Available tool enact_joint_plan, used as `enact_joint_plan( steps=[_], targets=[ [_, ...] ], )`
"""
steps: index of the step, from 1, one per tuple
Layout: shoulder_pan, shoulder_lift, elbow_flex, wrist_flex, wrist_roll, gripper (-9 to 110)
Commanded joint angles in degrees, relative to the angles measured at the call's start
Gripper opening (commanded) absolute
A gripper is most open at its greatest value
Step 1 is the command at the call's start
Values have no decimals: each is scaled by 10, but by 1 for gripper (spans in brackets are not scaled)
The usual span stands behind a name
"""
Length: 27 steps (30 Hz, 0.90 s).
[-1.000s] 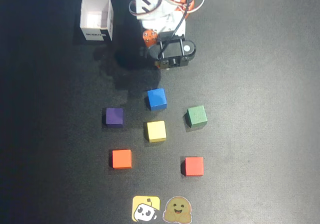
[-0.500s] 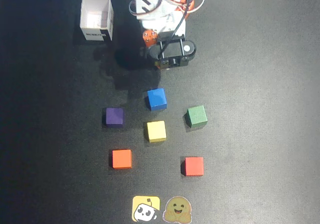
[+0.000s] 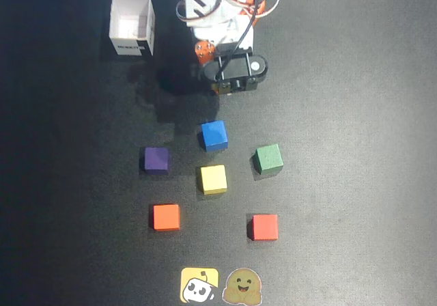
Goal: Put the green cube on top of the orange cube.
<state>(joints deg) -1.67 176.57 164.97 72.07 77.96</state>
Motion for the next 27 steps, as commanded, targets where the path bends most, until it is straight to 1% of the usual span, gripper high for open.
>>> enact_joint_plan(
  steps=[1,4,6,10,17,20,27],
  targets=[
    [-2,6,-4,1,-4,1],
    [4,6,-4,1,-4,1],
    [5,6,-4,2,31,2],
    [5,6,-4,2,46,11],
    [5,-5,-34,1,66,11],
    [5,-61,-72,-4,79,12],
    [5,-277,-214,-34,84,13]
  ],
)
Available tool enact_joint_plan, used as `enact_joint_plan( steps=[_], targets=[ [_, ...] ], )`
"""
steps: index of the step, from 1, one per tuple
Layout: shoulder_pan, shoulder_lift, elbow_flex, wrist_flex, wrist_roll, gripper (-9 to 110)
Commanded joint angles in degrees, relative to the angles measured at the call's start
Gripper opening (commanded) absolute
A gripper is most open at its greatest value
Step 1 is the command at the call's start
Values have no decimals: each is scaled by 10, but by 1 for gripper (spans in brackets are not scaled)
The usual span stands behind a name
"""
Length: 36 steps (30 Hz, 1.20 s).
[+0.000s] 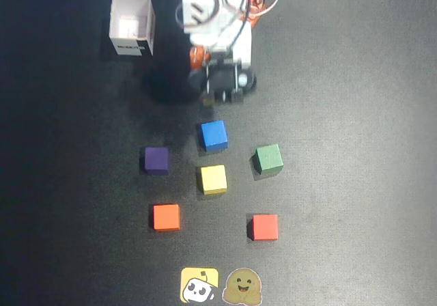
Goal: Put the green cube on top of the orange cube.
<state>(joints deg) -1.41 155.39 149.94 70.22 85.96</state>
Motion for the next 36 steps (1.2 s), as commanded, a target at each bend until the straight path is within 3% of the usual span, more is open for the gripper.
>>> enact_joint_plan(
  steps=[1,14,20,36],
  targets=[
    [3,-87,-80,-23,4,13],
    [-13,-360,-301,-51,-11,13],
    [-79,-402,-324,-69,-47,13],
    [-208,-471,-287,-163,31,16]
  ],
)
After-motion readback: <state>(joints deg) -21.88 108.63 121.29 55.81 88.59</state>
